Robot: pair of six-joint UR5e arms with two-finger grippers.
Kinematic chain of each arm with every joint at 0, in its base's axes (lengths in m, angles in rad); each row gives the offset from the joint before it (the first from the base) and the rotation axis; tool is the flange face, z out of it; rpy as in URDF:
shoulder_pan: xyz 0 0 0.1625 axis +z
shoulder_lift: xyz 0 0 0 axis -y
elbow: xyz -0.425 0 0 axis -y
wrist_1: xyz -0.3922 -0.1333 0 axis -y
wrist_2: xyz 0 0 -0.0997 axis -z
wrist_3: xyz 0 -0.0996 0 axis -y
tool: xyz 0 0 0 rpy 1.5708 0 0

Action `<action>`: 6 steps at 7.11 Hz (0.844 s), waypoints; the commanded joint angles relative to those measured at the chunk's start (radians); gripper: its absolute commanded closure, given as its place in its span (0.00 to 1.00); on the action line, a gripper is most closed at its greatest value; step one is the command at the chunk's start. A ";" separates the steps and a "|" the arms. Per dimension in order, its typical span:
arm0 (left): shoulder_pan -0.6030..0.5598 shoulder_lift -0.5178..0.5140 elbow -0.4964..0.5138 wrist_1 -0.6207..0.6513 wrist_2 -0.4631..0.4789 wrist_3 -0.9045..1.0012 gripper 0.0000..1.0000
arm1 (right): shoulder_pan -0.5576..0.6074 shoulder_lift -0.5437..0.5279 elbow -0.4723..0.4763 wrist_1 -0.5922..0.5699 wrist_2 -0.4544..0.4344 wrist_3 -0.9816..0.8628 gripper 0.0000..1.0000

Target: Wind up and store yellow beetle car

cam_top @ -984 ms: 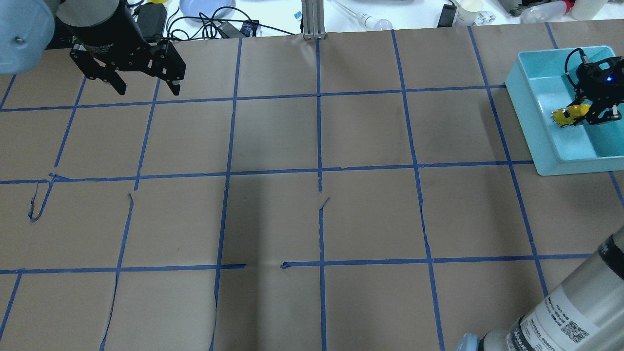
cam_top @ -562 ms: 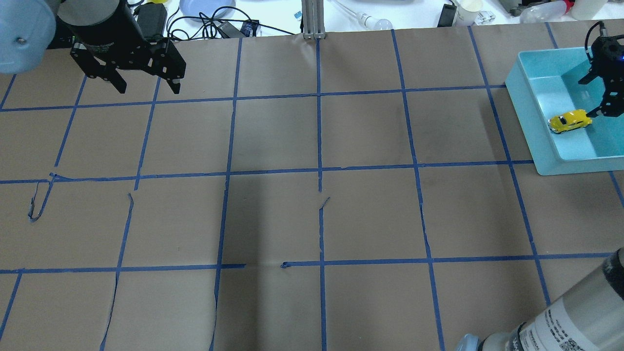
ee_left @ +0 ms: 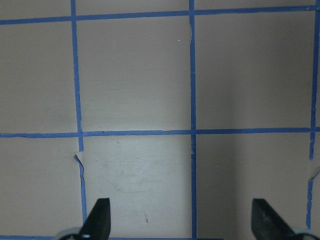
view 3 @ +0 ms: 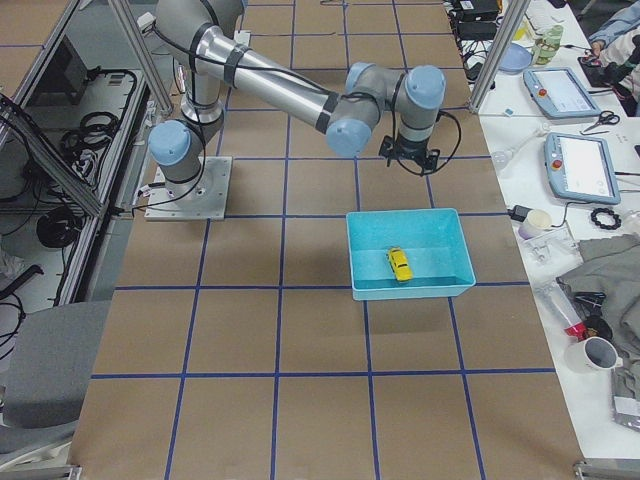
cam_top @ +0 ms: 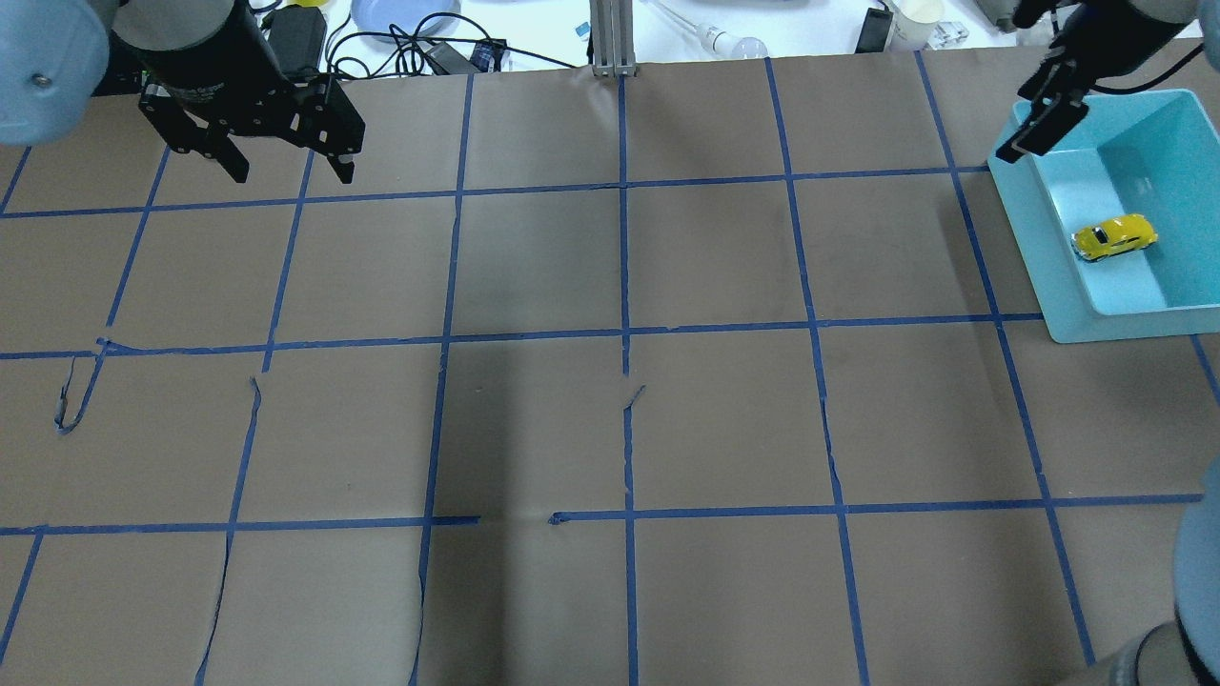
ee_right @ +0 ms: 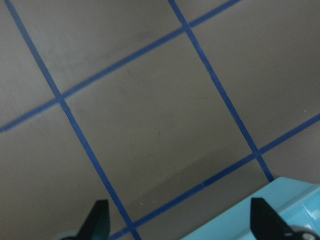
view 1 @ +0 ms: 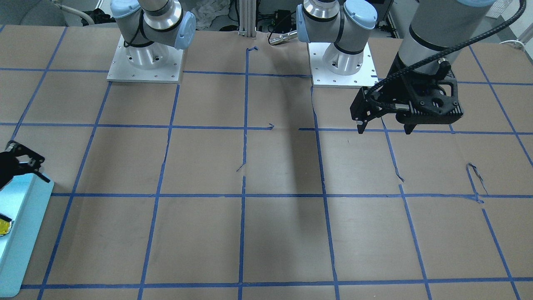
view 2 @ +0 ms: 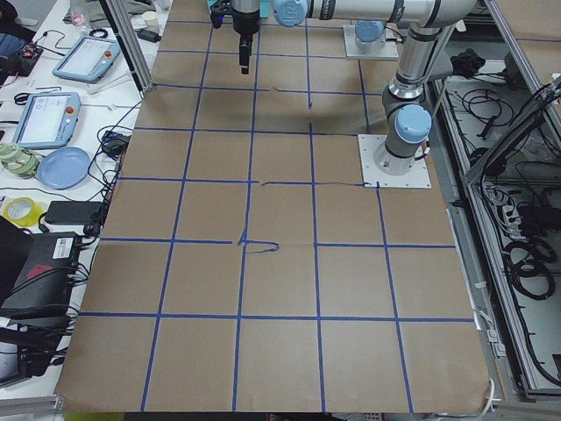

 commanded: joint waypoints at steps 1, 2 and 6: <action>0.000 0.003 0.000 0.000 -0.003 0.001 0.00 | 0.151 -0.110 0.040 0.051 -0.024 0.437 0.00; 0.001 0.004 0.002 0.000 -0.004 0.001 0.00 | 0.224 -0.118 0.032 0.046 -0.052 0.661 0.00; -0.002 0.003 0.000 -0.002 -0.014 0.001 0.00 | 0.362 -0.188 0.045 0.051 -0.175 1.105 0.00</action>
